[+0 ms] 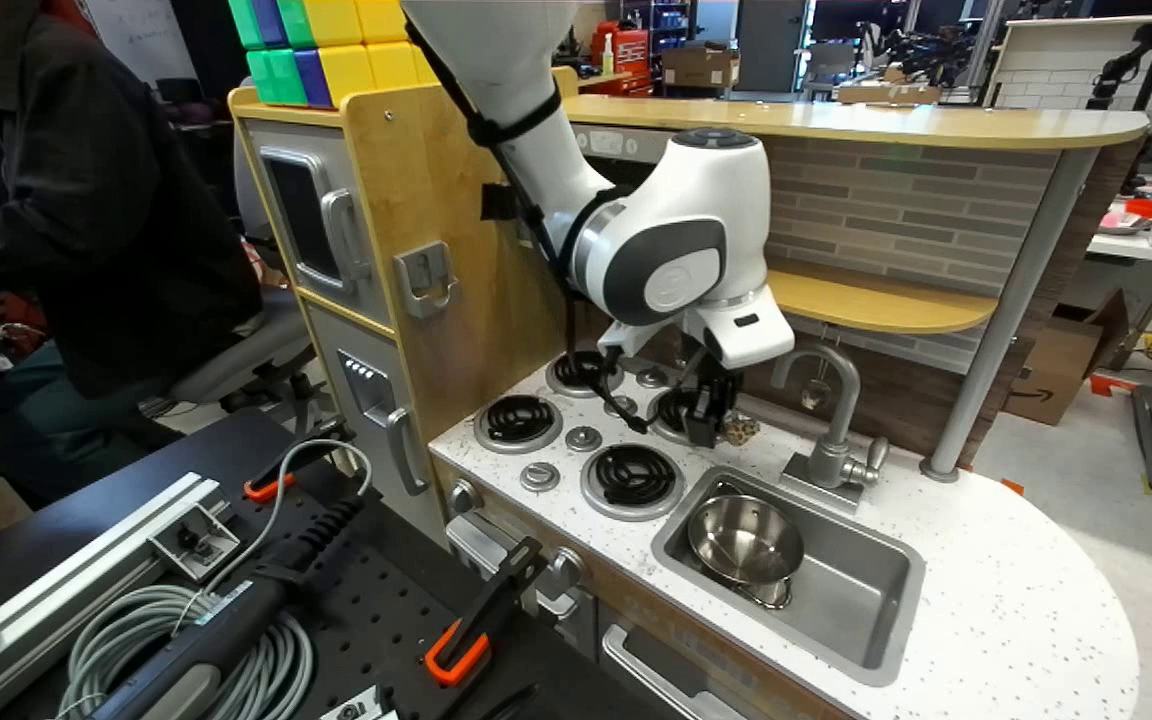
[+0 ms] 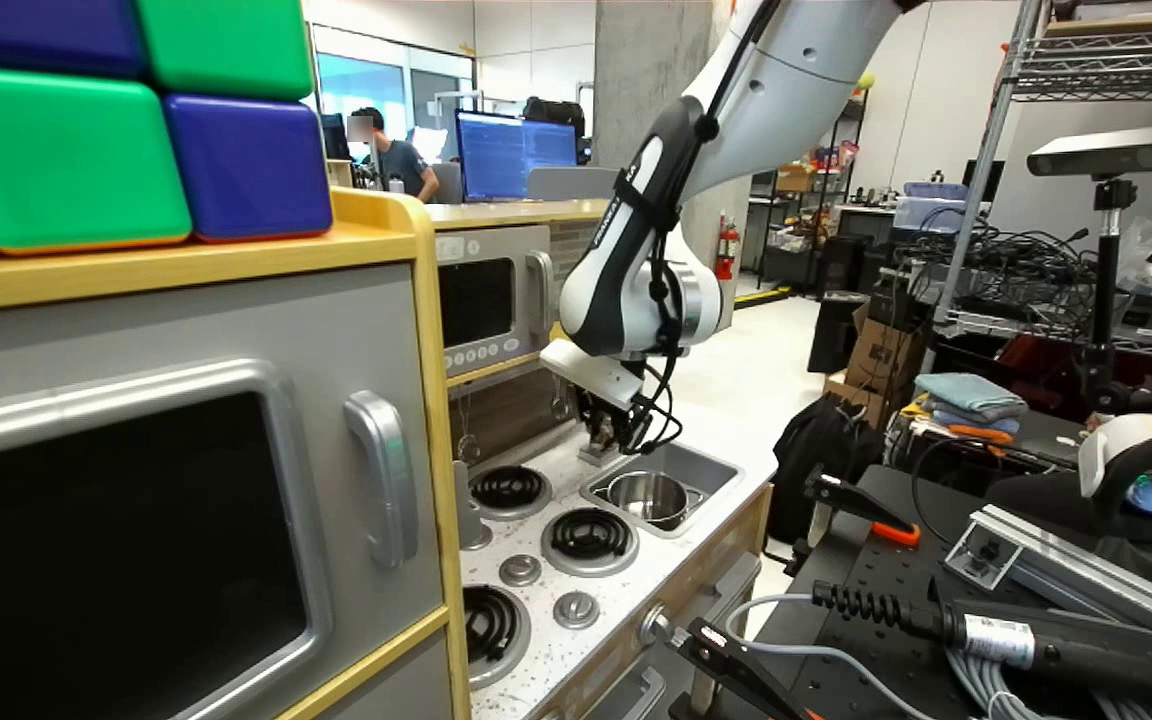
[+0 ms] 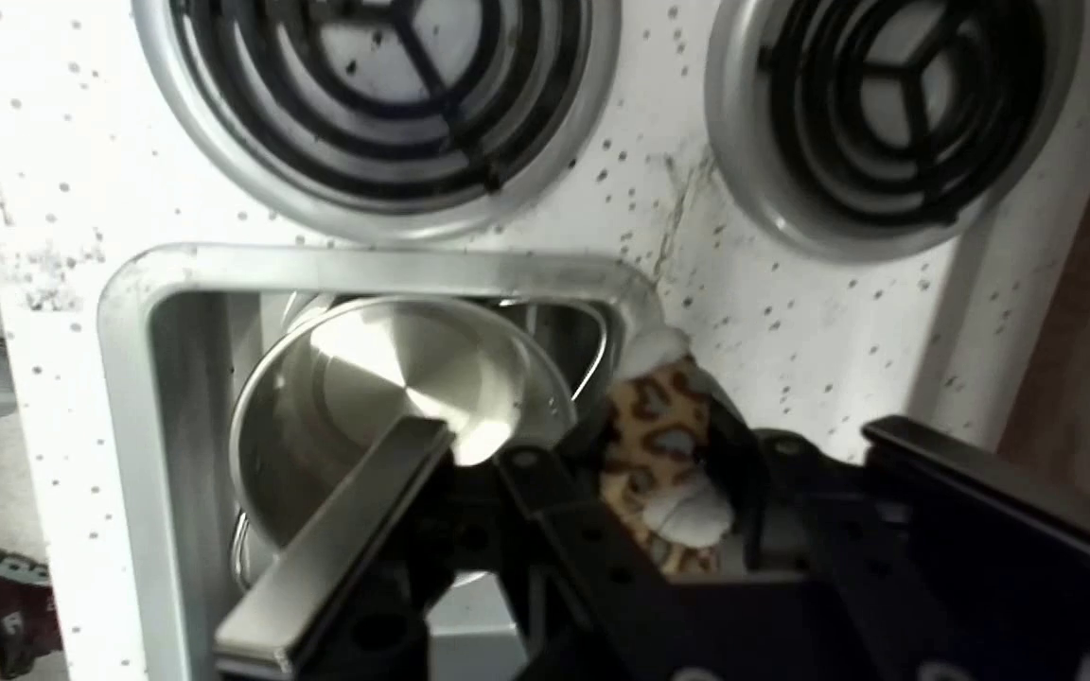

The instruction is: Pick up the toy from the stove and put it inside the silver pot in the sink

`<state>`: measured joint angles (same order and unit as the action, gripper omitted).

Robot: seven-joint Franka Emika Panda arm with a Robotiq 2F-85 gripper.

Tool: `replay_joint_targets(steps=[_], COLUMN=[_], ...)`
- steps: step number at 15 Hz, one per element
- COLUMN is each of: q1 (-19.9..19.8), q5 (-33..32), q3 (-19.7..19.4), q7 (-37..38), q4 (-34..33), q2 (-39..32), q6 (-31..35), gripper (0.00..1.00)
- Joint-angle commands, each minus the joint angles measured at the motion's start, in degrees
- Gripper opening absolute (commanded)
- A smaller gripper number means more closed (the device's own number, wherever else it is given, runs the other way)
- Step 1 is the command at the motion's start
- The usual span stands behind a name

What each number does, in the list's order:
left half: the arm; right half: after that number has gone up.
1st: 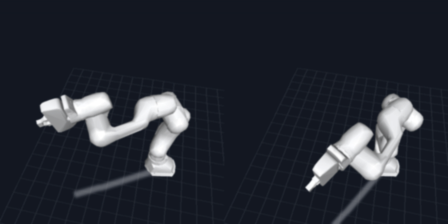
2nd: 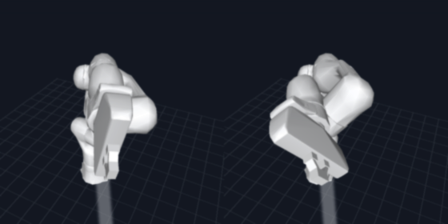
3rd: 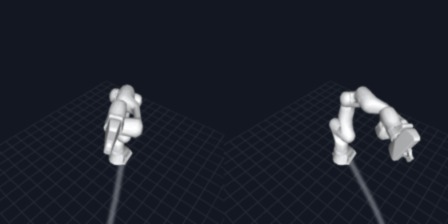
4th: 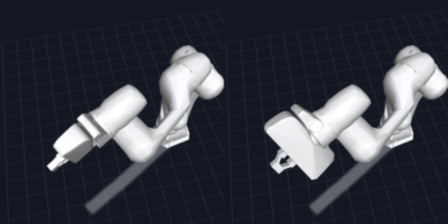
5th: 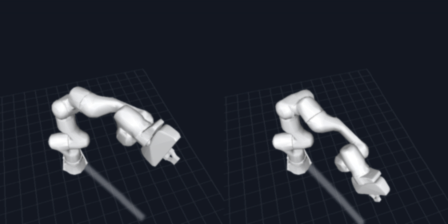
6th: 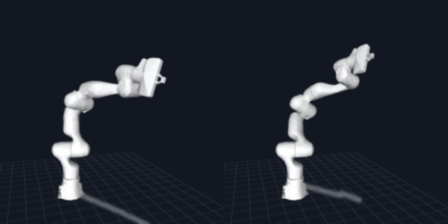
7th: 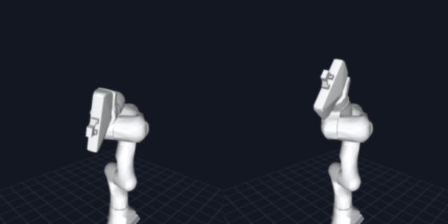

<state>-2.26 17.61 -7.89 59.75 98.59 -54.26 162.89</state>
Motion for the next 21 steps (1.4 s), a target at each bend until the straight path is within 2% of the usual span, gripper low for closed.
replay_joint_targets(steps=[1, 7, 8, 10, 13, 17, 20, 21], q1=[-1.4, -3.5, -3.5, -3.4, -3.2, -3.1, -5.2, -5.5], q5=[2.1, 1.6, 1.4, 0.9, 0.6, -0.2, 0.3, -0.2], q3=[-2.1, -1.8, -1.7, -1.5, -1.5, -1.8, -0.1, -0.3], q7=[4.6, 9.2, 9.8, 9.5, 8.7, 5.5, -2.7, -5.4], q4=[-7.4, -11.8, -12.1, -10.6, -7.0, 1.8, 7.9, 9.4], q2=[-5.8, -9.4, -9.4, -7.4, -2.2, 9.1, 17.9, 20.8], q6=[-5.7, -11.7, -12.6, -14.5, -18.0, -20.6, -23.7, -27.2], gripper=[0.04, 0.04, 0.41, 0.48, 0.71, 1.00, 1.00, 1.00])
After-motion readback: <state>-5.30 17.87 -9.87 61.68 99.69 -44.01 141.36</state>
